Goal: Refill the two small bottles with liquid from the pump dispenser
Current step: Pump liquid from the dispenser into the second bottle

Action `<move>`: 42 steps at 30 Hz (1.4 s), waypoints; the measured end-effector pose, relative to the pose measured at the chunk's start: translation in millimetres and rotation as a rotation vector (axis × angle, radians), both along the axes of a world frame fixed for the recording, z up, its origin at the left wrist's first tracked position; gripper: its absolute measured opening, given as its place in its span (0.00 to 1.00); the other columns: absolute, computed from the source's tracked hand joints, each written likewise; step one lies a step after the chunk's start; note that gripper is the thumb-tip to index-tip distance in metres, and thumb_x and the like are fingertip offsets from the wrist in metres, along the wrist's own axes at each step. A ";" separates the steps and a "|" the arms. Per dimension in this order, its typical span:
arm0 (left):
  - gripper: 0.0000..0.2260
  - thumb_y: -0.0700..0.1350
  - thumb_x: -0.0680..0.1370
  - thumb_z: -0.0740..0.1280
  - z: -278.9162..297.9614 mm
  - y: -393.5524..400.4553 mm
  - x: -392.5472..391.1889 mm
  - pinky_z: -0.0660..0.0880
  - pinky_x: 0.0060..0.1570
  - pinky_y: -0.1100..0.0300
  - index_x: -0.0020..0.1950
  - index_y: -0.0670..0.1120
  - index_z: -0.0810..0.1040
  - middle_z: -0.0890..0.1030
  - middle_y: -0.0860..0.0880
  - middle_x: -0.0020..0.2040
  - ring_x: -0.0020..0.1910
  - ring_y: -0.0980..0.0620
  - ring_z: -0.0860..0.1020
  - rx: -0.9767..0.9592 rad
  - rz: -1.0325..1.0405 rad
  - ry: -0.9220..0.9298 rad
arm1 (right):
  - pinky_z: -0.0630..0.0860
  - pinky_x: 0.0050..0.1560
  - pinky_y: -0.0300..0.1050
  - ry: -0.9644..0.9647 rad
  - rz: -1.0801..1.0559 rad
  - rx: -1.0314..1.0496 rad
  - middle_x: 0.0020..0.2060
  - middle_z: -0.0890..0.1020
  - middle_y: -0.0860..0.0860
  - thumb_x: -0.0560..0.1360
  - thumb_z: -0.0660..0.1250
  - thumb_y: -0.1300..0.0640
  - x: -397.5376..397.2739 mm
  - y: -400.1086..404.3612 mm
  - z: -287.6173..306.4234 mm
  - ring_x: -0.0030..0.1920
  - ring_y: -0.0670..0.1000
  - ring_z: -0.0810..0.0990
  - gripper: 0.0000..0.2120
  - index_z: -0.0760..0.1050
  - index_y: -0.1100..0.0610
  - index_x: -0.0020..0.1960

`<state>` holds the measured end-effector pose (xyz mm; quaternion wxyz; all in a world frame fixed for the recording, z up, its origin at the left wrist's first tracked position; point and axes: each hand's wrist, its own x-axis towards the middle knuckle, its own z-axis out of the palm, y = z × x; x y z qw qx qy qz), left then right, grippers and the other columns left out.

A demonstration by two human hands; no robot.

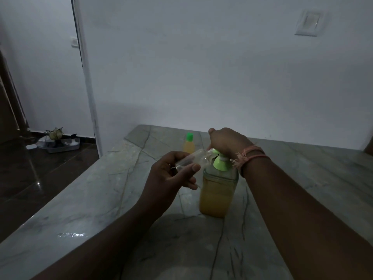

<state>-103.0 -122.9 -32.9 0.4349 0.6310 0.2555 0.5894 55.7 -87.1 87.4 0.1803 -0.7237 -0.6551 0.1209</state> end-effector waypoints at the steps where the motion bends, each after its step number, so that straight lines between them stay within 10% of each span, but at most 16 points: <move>1: 0.17 0.53 0.71 0.75 -0.2 -0.1 0.0 0.83 0.38 0.54 0.57 0.47 0.80 0.83 0.46 0.47 0.40 0.45 0.84 -0.003 -0.003 -0.001 | 0.70 0.56 0.48 -0.003 -0.009 -0.004 0.65 0.73 0.62 0.82 0.46 0.61 -0.7 -1.9 0.5 0.62 0.60 0.73 0.19 0.66 0.64 0.69; 16: 0.30 0.58 0.76 0.71 1.1 -1.6 -14.3 0.80 0.54 0.54 0.69 0.38 0.75 0.78 0.33 0.65 0.55 0.40 0.81 -0.169 -0.425 -0.220 | 0.70 0.52 0.46 -0.039 0.024 -0.046 0.61 0.76 0.60 0.81 0.50 0.63 -2.8 -7.0 3.9 0.58 0.59 0.75 0.15 0.70 0.66 0.62; 20: 0.30 0.56 0.77 0.71 2.9 -1.3 -15.7 0.78 0.60 0.53 0.70 0.36 0.73 0.77 0.36 0.68 0.66 0.37 0.77 -0.185 -0.464 -0.279 | 0.65 0.47 0.43 -0.059 0.011 -0.049 0.59 0.77 0.59 0.82 0.48 0.50 0.1 -6.4 10.3 0.53 0.58 0.75 0.22 0.73 0.63 0.62; 37: 0.26 0.56 0.75 0.73 3.8 -2.1 -16.0 0.78 0.59 0.54 0.67 0.41 0.78 0.79 0.39 0.67 0.66 0.38 0.77 -0.220 -0.452 -0.288 | 0.65 0.60 0.47 -0.011 -0.037 -0.041 0.69 0.68 0.61 0.83 0.44 0.55 -3.5 -7.1 10.3 0.67 0.60 0.69 0.22 0.63 0.63 0.71; 42: 0.29 0.54 0.77 0.71 1.5 0.0 -17.5 0.77 0.61 0.52 0.70 0.36 0.74 0.77 0.37 0.68 0.66 0.37 0.77 -0.224 -0.468 -0.286 | 0.65 0.46 0.43 -0.027 -0.006 -0.034 0.60 0.75 0.62 0.81 0.49 0.64 -3.3 -11.1 5.1 0.51 0.57 0.73 0.13 0.71 0.63 0.56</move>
